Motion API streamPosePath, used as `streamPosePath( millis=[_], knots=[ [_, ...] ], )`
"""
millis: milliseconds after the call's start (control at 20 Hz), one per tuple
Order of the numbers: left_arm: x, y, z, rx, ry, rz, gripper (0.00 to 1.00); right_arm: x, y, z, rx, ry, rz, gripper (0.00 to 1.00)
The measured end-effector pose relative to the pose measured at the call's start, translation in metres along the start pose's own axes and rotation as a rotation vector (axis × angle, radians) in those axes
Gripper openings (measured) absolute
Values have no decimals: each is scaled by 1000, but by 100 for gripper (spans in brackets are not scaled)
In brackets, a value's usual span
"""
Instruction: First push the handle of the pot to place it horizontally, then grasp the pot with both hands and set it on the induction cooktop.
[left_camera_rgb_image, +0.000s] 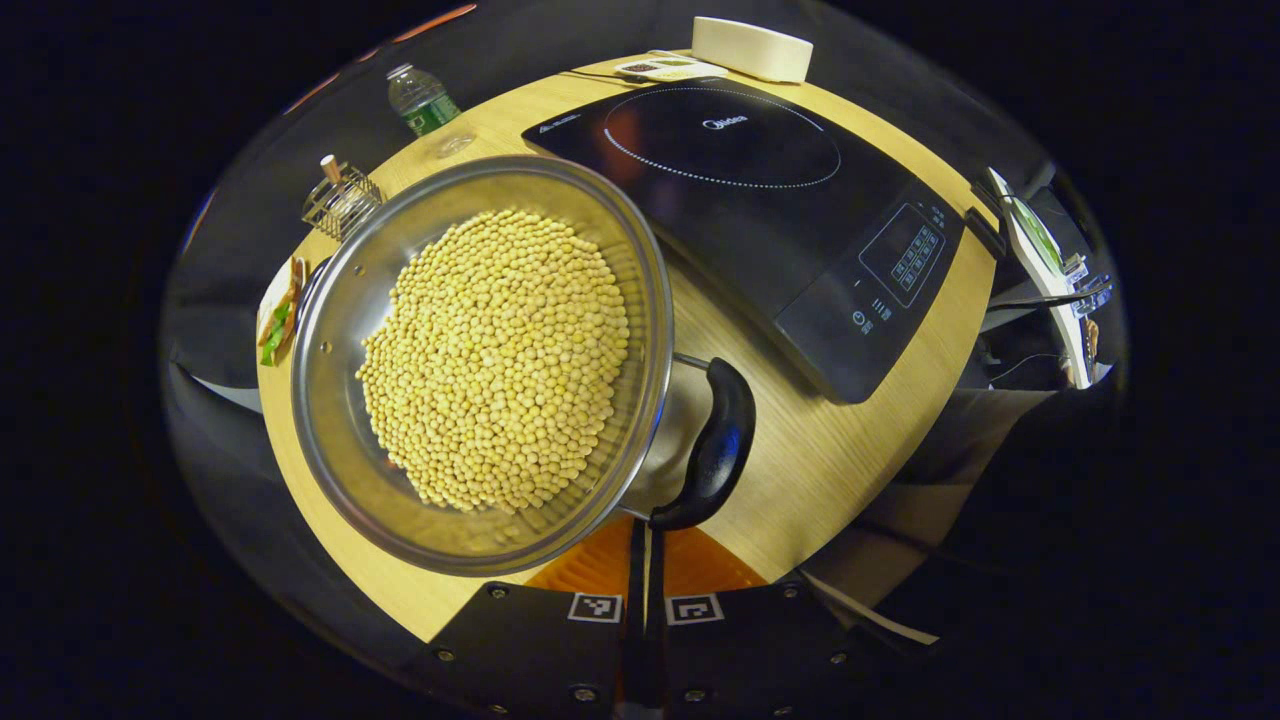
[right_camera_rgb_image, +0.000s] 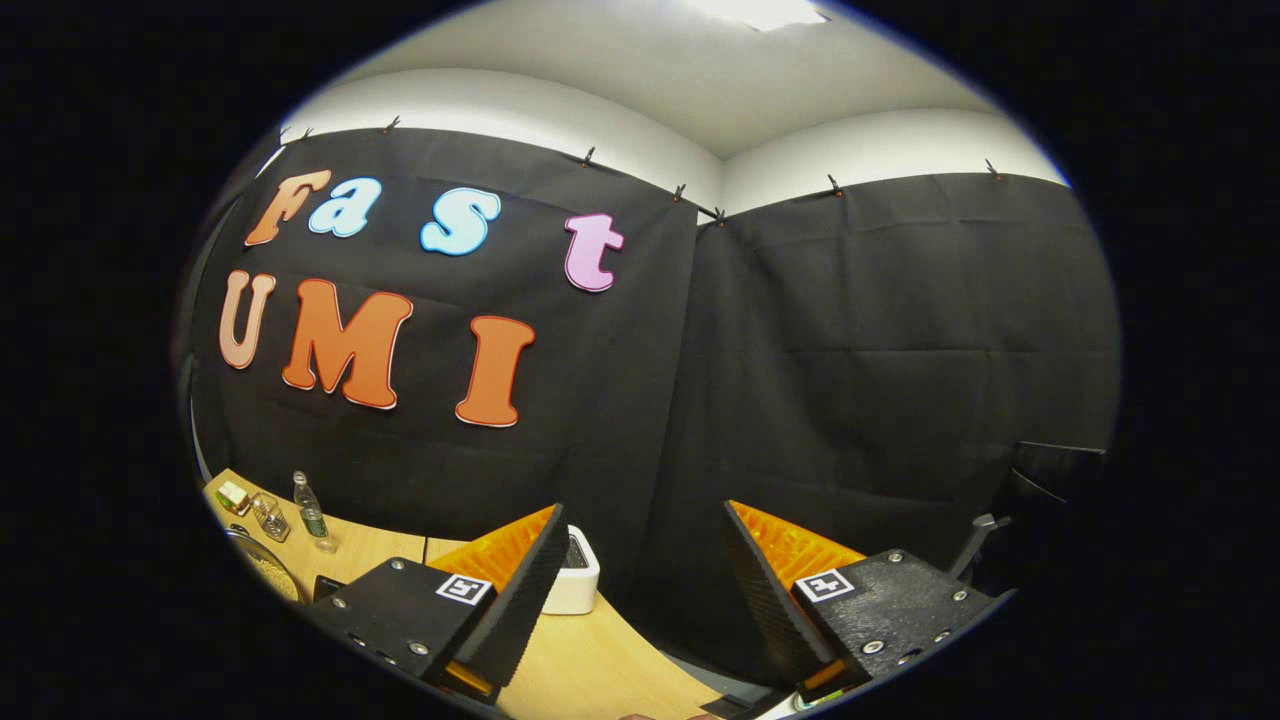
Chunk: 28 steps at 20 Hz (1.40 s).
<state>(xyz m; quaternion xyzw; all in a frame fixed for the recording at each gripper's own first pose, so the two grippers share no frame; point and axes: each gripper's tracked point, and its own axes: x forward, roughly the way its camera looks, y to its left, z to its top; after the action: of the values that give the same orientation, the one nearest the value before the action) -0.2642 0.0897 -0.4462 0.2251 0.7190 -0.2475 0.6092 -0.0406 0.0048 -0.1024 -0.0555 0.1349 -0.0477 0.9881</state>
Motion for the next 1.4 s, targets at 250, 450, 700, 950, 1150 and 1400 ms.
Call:
streamPosePath(
  millis=[250,450,700,950,1150,1400],
  knots=[
    [7,-13,28,-33,-38,-45,1,-1,-2,-5,17,11,-16,95],
    [11,-21,53,-94,-78,-85,1,-1,2,-7,13,22,-17,95],
    [15,-23,82,-146,-123,-98,1,2,9,-10,18,29,-10,95],
    [18,-21,109,-171,-166,-76,1,5,23,-14,33,38,19,95],
    [15,-19,126,-207,-193,-62,1,10,29,-19,33,50,42,95],
    [20,-10,150,-264,-228,-50,0,13,29,-23,30,56,53,95]
  ],
)
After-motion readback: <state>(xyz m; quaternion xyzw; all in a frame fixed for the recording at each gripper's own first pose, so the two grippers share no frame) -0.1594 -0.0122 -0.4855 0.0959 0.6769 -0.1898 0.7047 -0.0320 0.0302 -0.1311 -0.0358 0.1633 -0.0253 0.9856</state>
